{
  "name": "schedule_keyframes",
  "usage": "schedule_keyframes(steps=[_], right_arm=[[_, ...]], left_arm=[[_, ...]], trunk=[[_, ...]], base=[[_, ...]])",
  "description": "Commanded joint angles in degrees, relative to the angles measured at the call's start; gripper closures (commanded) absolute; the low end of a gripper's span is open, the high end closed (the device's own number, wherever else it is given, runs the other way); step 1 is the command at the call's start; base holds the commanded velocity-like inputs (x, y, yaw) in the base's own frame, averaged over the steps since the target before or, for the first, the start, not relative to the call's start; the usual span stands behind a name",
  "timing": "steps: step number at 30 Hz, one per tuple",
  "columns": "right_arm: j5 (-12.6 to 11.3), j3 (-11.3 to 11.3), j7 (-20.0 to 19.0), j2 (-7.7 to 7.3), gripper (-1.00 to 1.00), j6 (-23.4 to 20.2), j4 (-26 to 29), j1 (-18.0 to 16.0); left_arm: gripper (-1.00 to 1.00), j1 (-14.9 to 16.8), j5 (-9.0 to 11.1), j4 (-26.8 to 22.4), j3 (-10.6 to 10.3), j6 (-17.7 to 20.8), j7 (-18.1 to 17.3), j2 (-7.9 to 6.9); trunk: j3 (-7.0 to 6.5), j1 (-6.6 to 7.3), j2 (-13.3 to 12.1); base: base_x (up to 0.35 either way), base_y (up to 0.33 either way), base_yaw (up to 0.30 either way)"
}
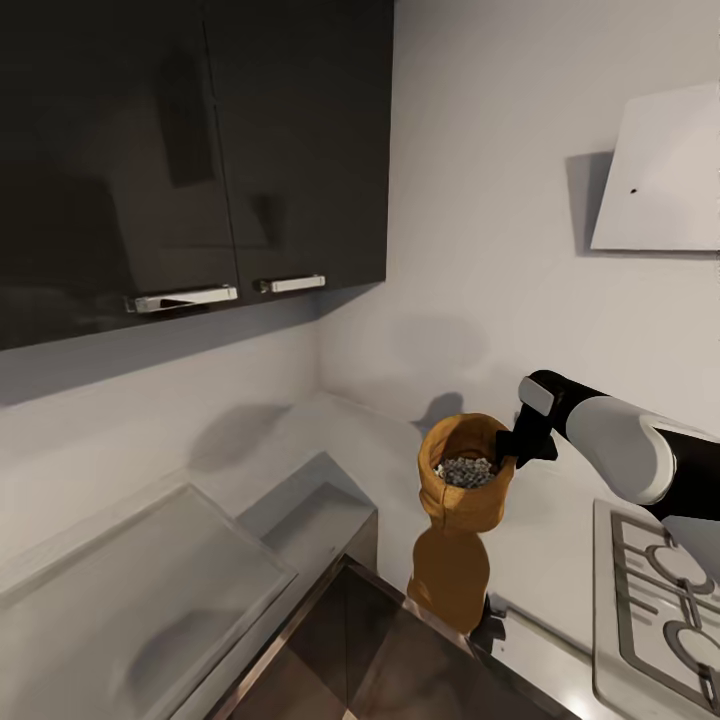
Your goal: In the kitchen, take the popcorn bag from the countertop, put it into the microwave, and heat it until the popcorn is cooked so the cooked popcorn ends up inside the bag.
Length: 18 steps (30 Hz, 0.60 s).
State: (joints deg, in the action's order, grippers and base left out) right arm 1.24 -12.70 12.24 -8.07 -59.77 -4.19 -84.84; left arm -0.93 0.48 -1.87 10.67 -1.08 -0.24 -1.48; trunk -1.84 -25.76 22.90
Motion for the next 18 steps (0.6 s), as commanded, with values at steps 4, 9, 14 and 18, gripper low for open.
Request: schedule_keyframes(steps=[4, 9, 14, 18], right_arm=[[0.10, -0.54, 0.41, -0.02, 1.00, 0.01, -0.11, -0.05], [0.13, -0.50, 0.41, -0.02, 1.00, 0.01, -0.11, -0.02], [0.09, -0.57, 0.41, -0.02, 1.00, 0.01, -0.11, -0.03], [0.08, -0.57, 0.41, -0.02, 1.00, 0.01, -0.11, -0.06]], left_arm=[[-1.00, -0.04, 0.05, -0.06, 0.23, -0.07, -0.02, 0.05], [-1.00, -0.04, 0.05, -0.06, 0.18, -0.06, -0.02, 0.04], [-1.00, -0.04, 0.05, -0.06, 0.15, -0.06, -0.02, 0.06], [-1.00, -0.04, 0.05, -0.06, 0.15, -0.06, -0.02, 0.05]], trunk=[[-0.38, -0.02, 0.02], [-0.86, -0.02, 0.02], [-1.33, -0.02, 0.02], [-1.70, -0.02, 0.02]], base=[[0.000, 0.000, 0.000], [0.000, 0.000, 0.000], [0.000, 0.000, -0.027], [0.000, 0.000, -0.136]])
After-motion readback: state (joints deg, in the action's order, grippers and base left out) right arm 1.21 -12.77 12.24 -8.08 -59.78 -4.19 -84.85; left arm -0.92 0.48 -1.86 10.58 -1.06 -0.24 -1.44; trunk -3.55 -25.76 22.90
